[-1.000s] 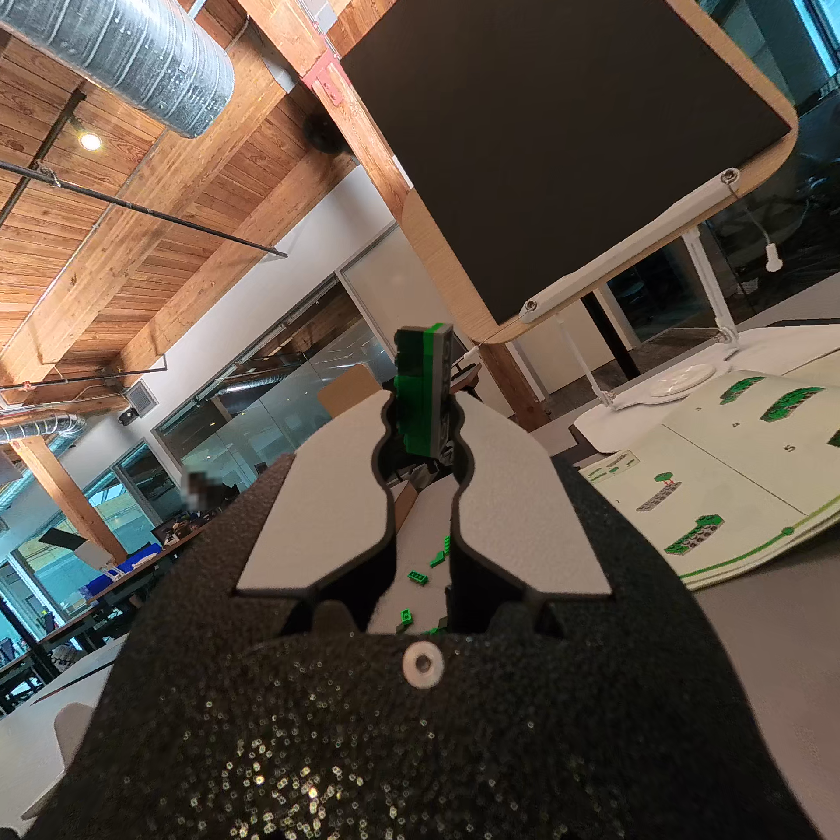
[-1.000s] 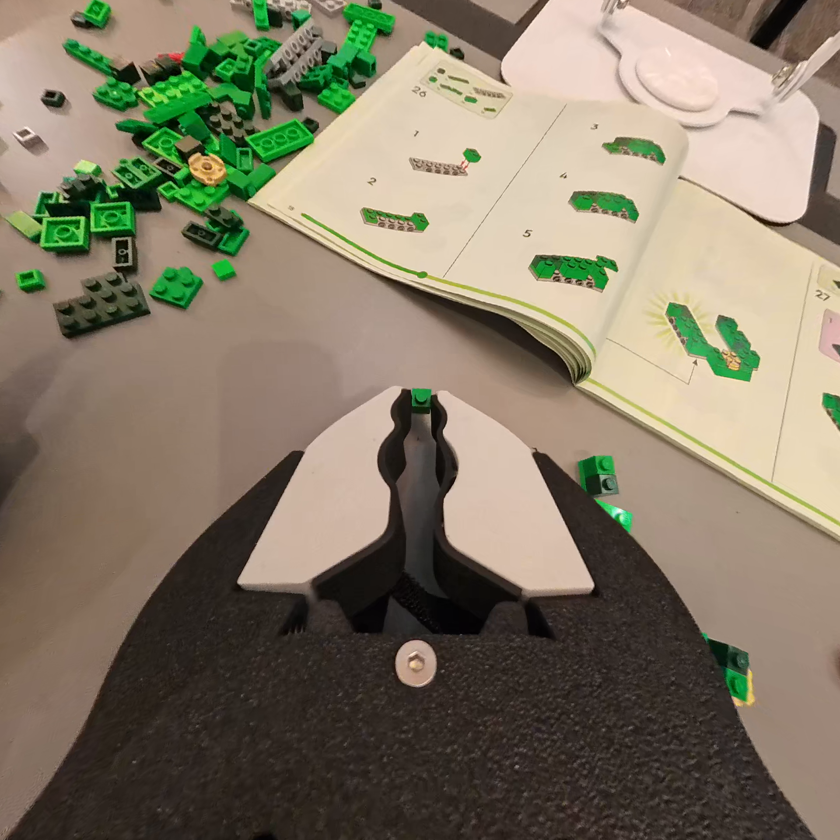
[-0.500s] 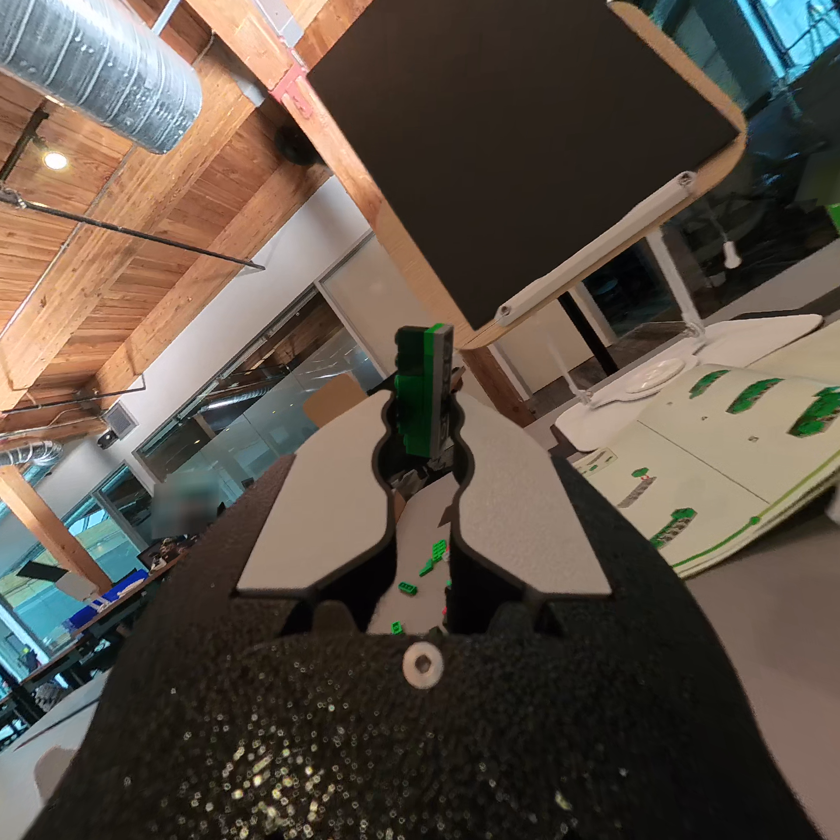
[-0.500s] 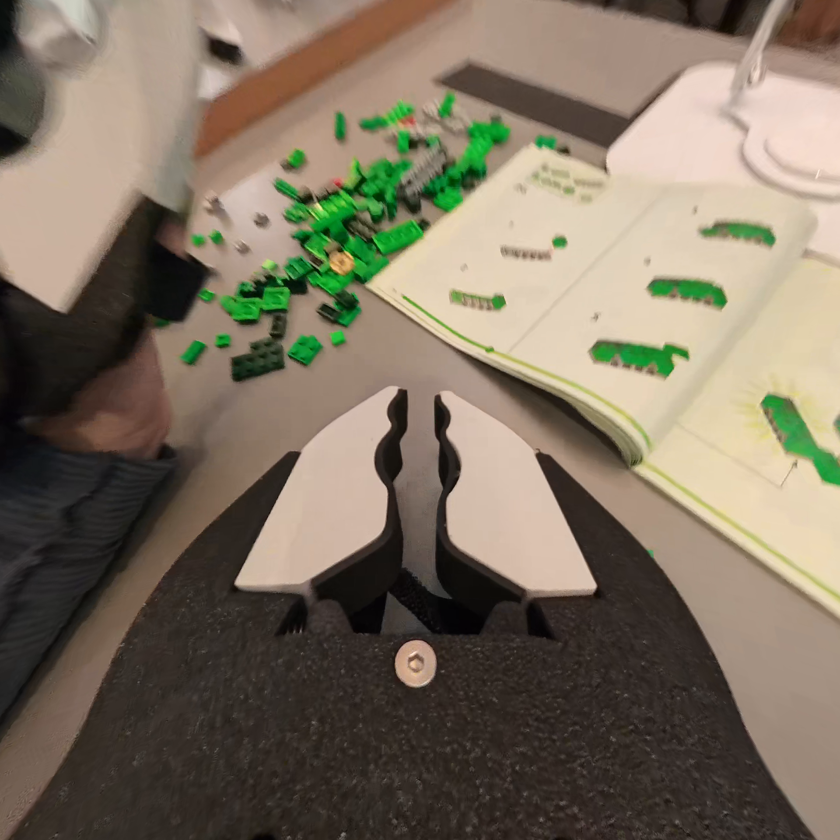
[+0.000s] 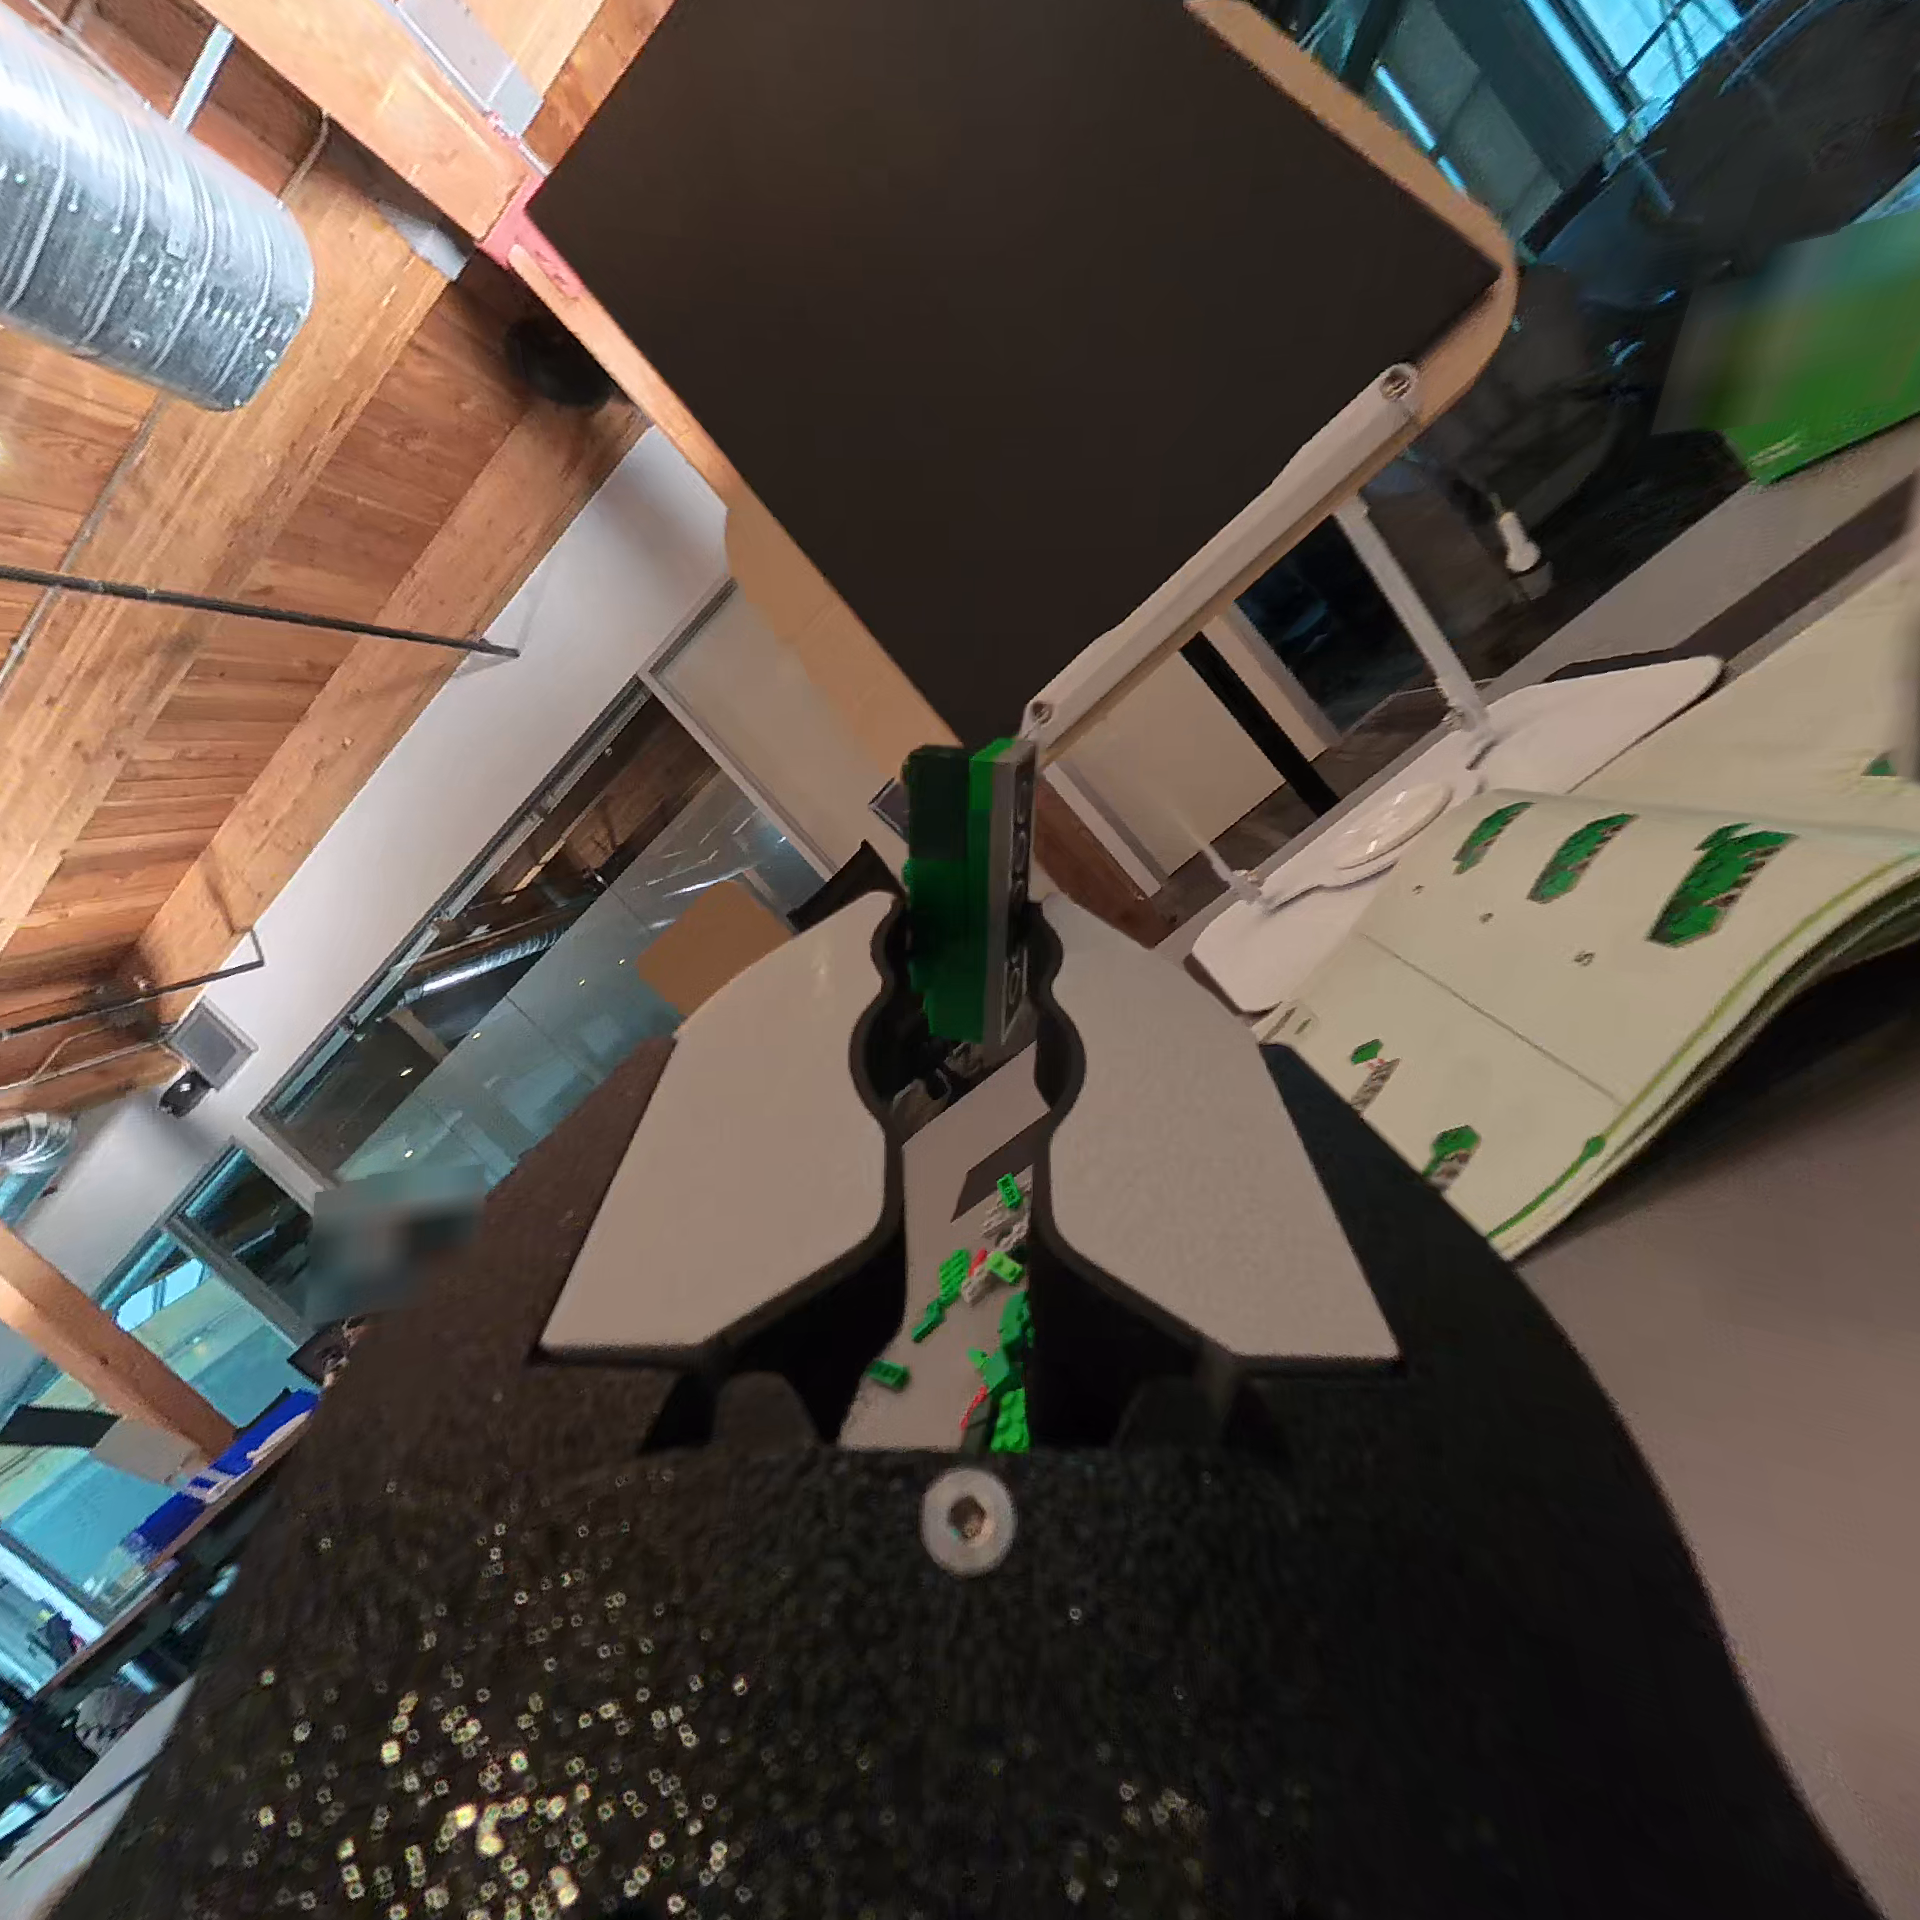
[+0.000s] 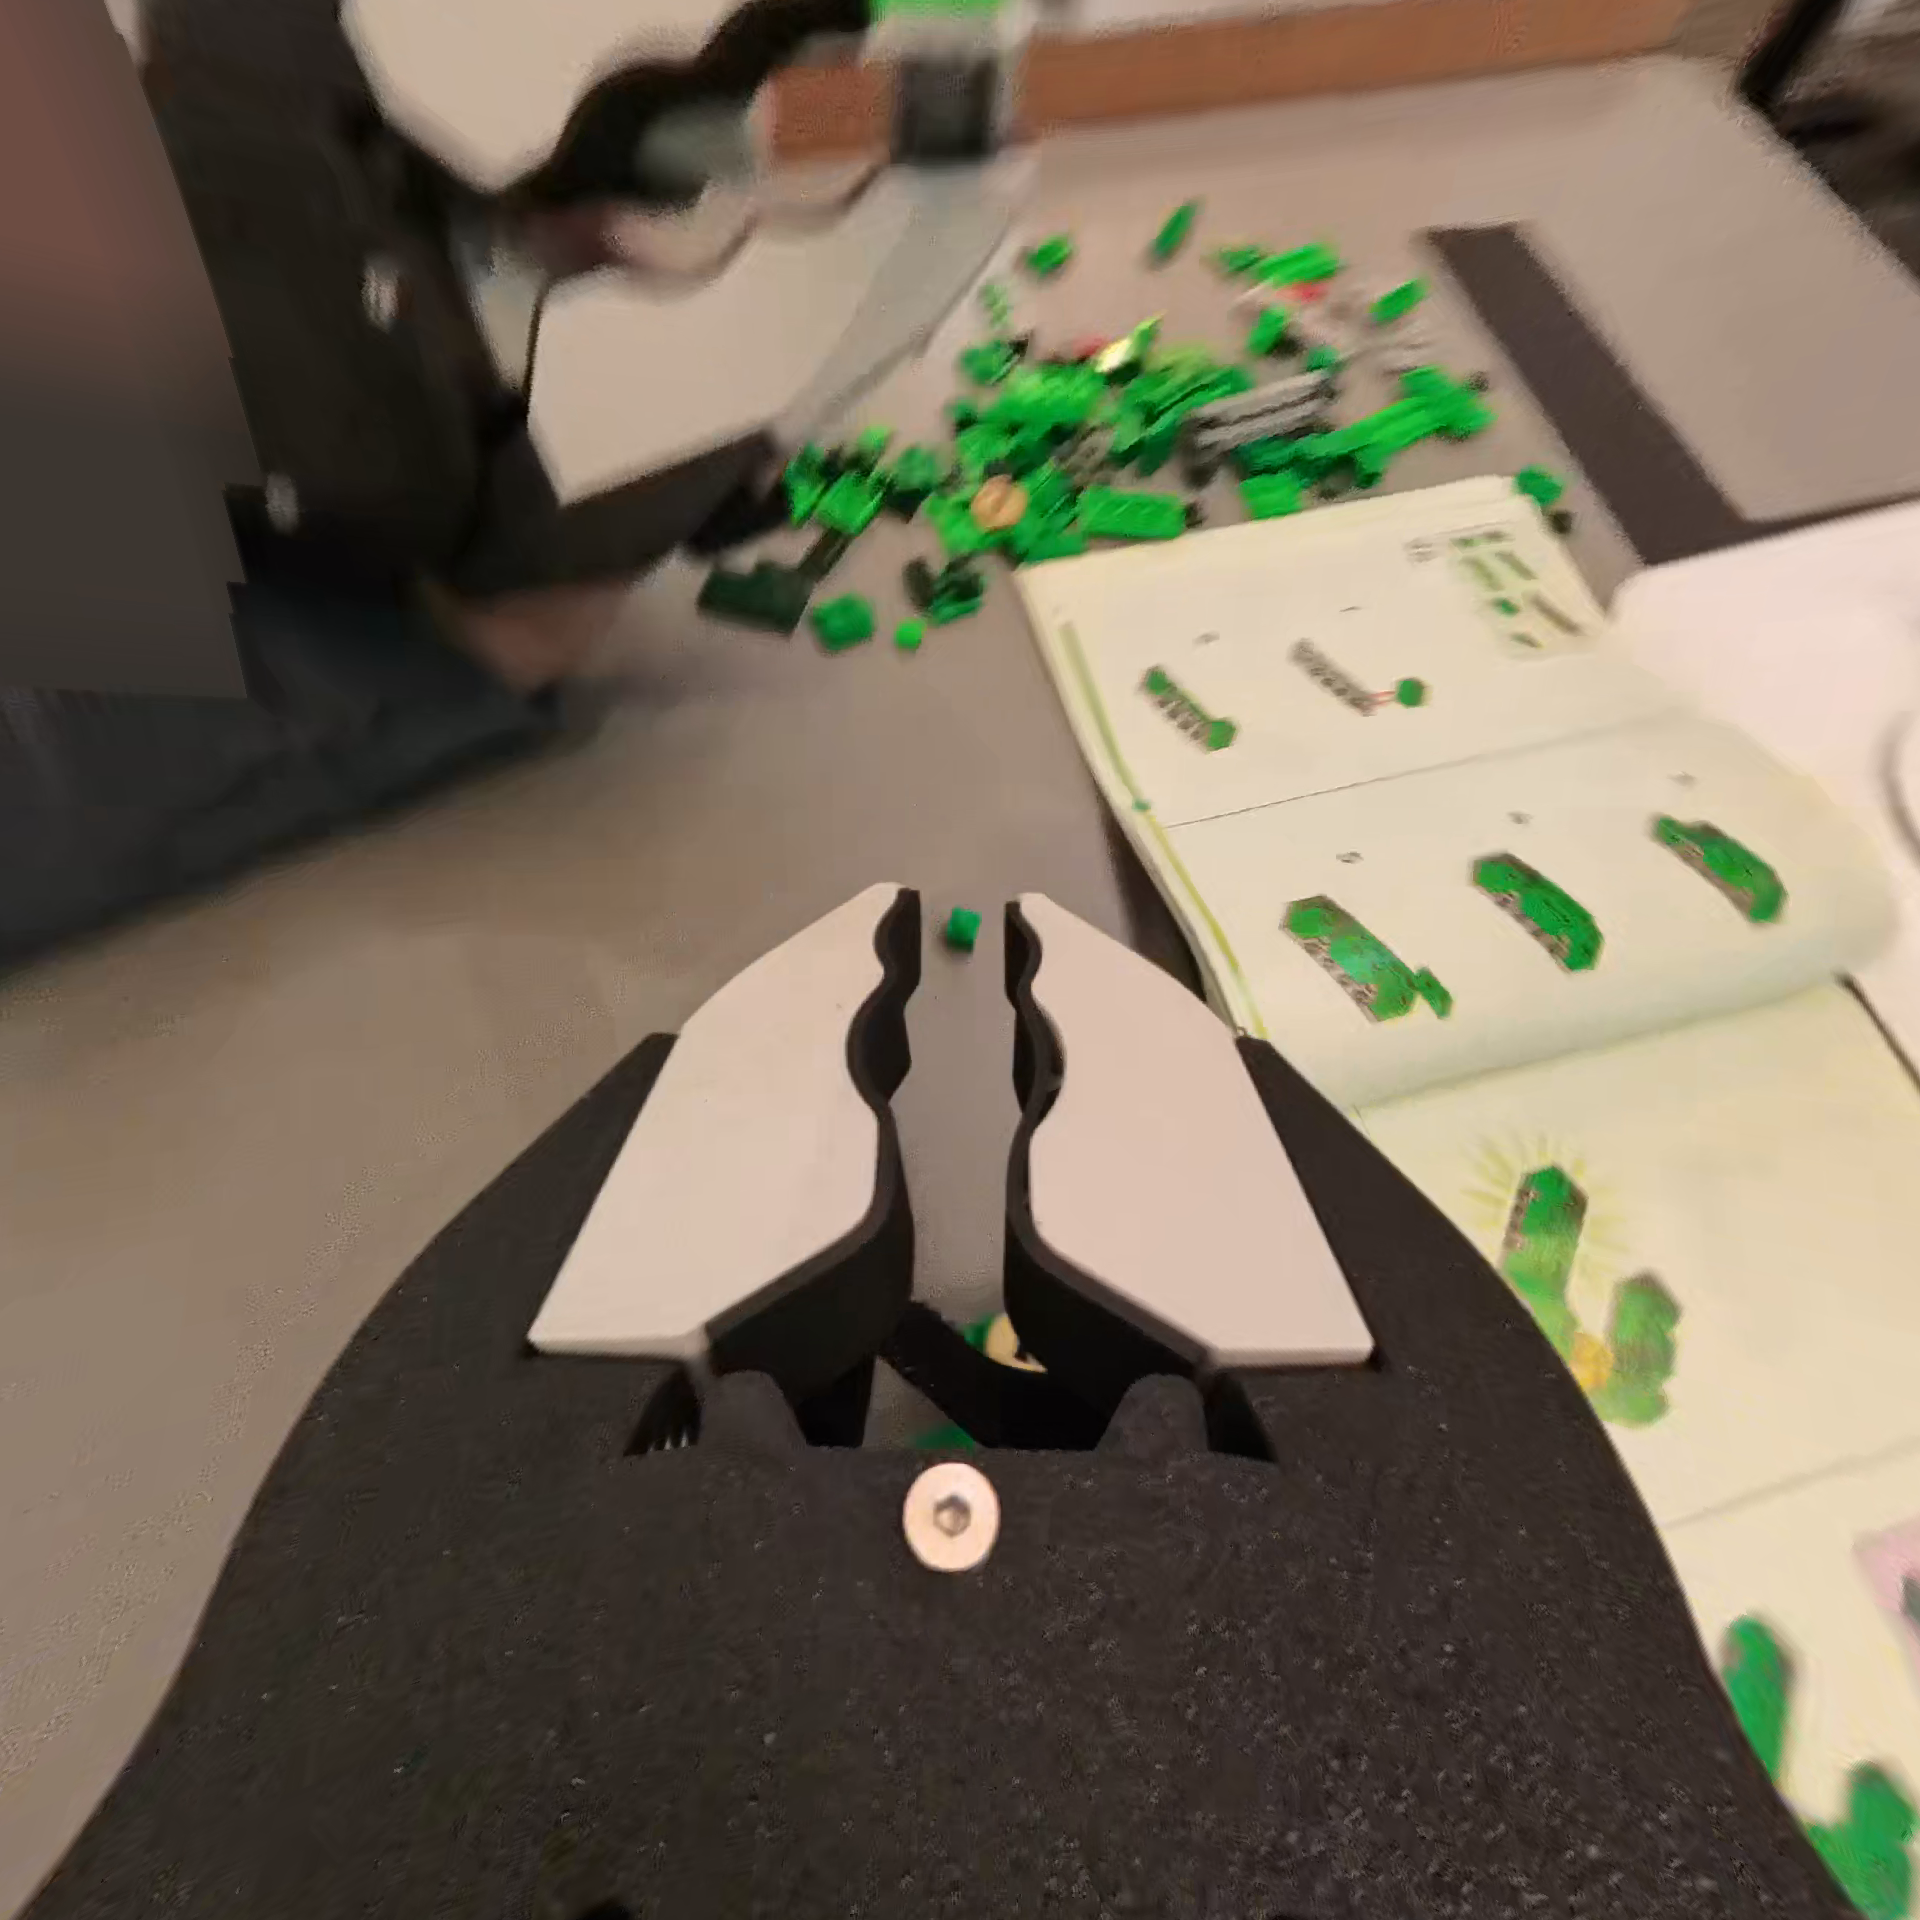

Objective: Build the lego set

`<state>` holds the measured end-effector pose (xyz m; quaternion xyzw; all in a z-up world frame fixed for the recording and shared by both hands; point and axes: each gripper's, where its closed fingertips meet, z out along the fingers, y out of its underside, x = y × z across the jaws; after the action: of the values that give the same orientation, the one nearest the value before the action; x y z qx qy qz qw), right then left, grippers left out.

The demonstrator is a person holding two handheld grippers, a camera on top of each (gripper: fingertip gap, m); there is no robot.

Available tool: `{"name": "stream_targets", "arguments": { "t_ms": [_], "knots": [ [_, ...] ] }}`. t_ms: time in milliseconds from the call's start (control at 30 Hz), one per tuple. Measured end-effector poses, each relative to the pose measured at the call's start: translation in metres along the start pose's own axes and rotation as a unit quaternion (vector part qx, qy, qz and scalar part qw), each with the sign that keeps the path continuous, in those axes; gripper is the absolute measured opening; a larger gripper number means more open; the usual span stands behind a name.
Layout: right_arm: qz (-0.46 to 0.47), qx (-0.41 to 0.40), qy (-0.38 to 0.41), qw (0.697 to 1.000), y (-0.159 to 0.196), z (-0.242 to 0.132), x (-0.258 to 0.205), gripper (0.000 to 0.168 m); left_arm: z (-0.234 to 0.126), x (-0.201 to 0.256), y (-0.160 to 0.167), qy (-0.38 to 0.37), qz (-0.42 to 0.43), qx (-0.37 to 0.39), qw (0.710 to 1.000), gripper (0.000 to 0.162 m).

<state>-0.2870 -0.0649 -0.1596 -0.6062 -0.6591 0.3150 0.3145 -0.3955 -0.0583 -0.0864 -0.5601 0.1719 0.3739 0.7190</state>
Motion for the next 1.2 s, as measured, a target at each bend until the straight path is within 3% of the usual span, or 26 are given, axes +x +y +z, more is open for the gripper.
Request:
{"name": "stream_targets", "arguments": {
  "t_ms": [167,300,467,667,733,933,1200],
  "knots": [
    [-0.183,-0.130,-0.080,0.971,0.029,0.025,-0.006,0.017,-0.002,-0.005,0.006,0.002,0.027,-0.005,1.000,0.021],
    [-0.319,-0.194,-0.133,0.918,0.041,0.038,-0.003,0.018,-0.004,0.011,0.001,0.073,0.013,0.029,0.997,0.020],
    [-0.383,-0.225,-0.194,0.875,0.040,0.048,0.000,0.016,-0.005,0.016,0.006,0.117,-0.015,0.033,0.992,0.020],
    [-0.421,-0.244,-0.234,0.842,0.036,0.053,-0.002,0.015,-0.004,0.011,0.014,0.123,-0.025,0.022,0.992,0.020],
    [-0.423,-0.254,-0.245,0.835,0.039,0.055,-0.002,0.008,-0.003,0.011,0.016,0.123,-0.023,0.020,0.992,0.020],
    [-0.391,-0.259,-0.265,0.843,0.043,0.050,-0.009,0.007,0.000,0.011,0.021,0.120,-0.023,0.013,0.992,0.020],
    [-0.268,-0.256,-0.194,0.908,0.054,0.035,-0.011,0.007,0.002,0.010,0.021,0.113,-0.028,0.010,0.993,0.020]
  ]
}}
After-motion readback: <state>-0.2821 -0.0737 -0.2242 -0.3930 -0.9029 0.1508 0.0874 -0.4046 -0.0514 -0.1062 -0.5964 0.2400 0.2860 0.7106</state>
